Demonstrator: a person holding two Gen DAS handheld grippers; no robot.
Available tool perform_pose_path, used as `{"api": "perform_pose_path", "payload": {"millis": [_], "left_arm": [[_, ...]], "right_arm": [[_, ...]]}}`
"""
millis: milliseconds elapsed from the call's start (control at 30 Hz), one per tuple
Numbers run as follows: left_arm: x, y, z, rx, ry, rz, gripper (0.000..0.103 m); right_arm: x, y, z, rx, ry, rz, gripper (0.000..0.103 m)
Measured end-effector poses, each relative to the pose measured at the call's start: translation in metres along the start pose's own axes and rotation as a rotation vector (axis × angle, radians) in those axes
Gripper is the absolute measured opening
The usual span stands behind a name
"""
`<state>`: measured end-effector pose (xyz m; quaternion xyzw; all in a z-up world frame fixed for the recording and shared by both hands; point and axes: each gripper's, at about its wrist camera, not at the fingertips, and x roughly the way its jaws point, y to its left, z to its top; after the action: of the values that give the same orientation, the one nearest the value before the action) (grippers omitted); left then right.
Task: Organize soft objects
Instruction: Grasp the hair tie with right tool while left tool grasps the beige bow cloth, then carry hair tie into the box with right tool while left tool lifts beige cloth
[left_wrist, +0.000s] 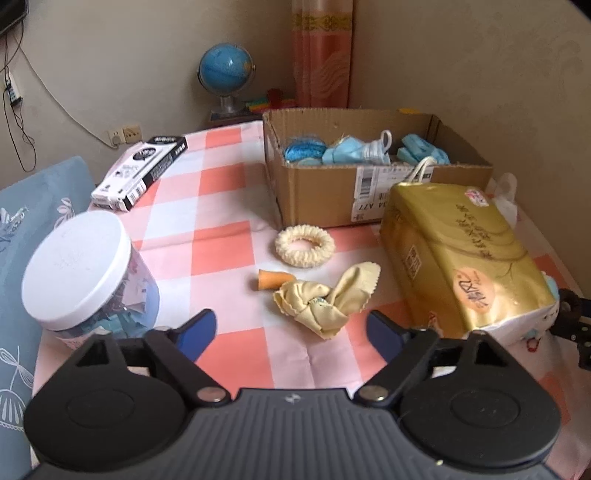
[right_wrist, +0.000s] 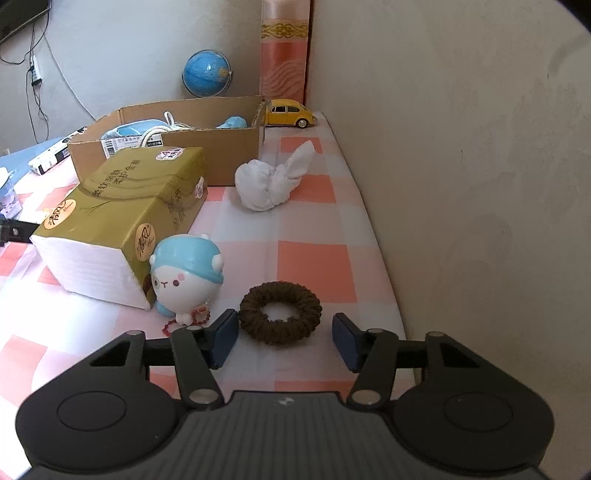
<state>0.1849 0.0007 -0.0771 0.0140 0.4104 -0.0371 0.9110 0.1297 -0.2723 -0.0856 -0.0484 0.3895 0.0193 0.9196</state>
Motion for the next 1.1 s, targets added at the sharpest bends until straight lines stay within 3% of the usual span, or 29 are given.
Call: {"api": "perform_pose_path", "payload": {"millis": [100, 367, 533, 900, 1100], "left_arm": [[0.008, 0.0, 0.002, -0.006, 0.012, -0.011, 0.071], [0.021, -0.009, 0.006, -0.001, 0.009, -0.019, 0.071], [0.026, -0.009, 0.006, -0.01, 0.015, -0.024, 0.056], [0.024, -0.005, 0.007, -0.026, 0.018, -0.04, 0.039], [0.015, -0.004, 0.008, 0.014, 0.018, -0.04, 0.038]], "right_arm": [[0.002, -0.001, 0.0, 0.008, -0.013, 0.001, 0.061], [0.01, 0.001, 0.006, 0.006, -0.017, -0.002, 0.055], [0.01, 0.002, 0.007, 0.003, -0.02, -0.011, 0.05], [0.009, 0.006, 0.007, -0.011, -0.022, -0.035, 0.045], [0.005, 0.006, 0.007, -0.016, -0.015, -0.045, 0.042]]}}
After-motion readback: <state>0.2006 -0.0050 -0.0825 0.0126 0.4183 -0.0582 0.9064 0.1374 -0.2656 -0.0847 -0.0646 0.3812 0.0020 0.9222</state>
